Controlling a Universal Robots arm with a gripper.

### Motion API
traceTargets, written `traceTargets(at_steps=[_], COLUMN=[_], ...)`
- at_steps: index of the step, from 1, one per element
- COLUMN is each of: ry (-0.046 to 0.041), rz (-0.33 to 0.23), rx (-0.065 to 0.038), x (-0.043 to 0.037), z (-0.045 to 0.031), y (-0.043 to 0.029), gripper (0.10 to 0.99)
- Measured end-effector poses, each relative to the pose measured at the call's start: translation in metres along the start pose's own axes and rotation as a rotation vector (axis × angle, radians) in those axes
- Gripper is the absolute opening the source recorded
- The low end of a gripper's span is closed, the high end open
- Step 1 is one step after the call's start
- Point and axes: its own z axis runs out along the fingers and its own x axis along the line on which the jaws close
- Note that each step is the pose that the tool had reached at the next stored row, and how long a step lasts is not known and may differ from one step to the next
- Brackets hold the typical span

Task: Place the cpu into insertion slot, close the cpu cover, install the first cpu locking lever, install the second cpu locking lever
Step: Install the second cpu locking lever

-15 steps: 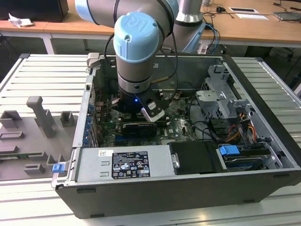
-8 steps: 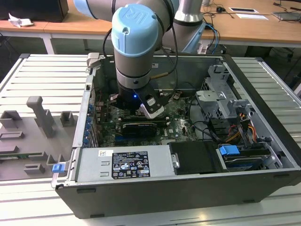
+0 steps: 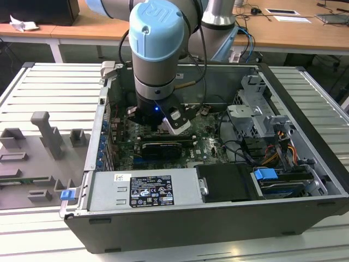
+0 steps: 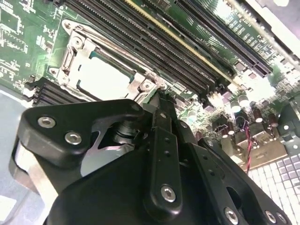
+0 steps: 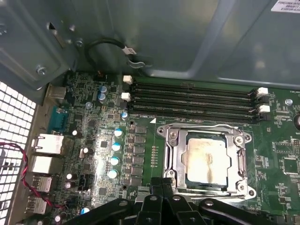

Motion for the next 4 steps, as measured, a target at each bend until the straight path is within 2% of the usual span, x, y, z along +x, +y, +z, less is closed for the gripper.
traceTargets(at_steps=[4], ry=[-0.0001], rz=[0.0], rx=[0.0], x=[0.0], z=[-0.0004], y=[0.0001], gripper=[0.106])
